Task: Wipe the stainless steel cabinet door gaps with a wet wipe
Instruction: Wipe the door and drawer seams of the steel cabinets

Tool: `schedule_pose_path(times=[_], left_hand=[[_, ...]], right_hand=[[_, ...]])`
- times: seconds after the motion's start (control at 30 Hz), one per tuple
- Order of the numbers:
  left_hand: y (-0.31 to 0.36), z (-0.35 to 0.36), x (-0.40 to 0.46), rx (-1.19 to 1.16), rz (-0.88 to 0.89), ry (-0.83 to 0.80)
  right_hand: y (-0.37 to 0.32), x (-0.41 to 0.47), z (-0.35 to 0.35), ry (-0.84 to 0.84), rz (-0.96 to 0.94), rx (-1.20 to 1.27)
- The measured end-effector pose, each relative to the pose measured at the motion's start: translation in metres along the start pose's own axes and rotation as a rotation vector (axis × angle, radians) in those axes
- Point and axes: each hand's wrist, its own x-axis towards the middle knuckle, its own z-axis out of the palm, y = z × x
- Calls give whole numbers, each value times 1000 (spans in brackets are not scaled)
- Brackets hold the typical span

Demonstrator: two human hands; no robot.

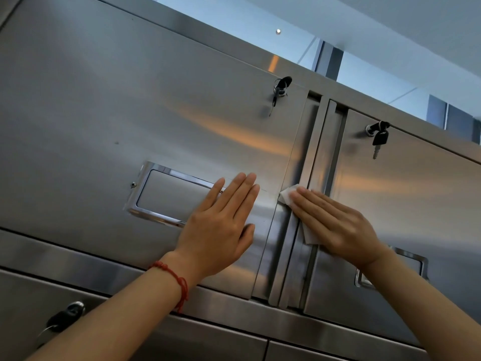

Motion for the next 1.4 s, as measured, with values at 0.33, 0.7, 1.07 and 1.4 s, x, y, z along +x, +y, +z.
schedule_pose_path(times=[0.33, 0.7, 1.07, 1.4], left_hand=[[1, 0, 0, -8, -3, 2], [1, 0, 0, -16, 5, -1], [1, -1, 0, -8, 5, -1], [1, -1, 1, -16, 4, 0]], right_hand=[[-11, -4, 2, 30, 62, 3], [-31, -7, 5, 60, 218, 26], [-39, -8, 7, 51, 295, 40], [-31, -6, 8, 67, 288, 24]])
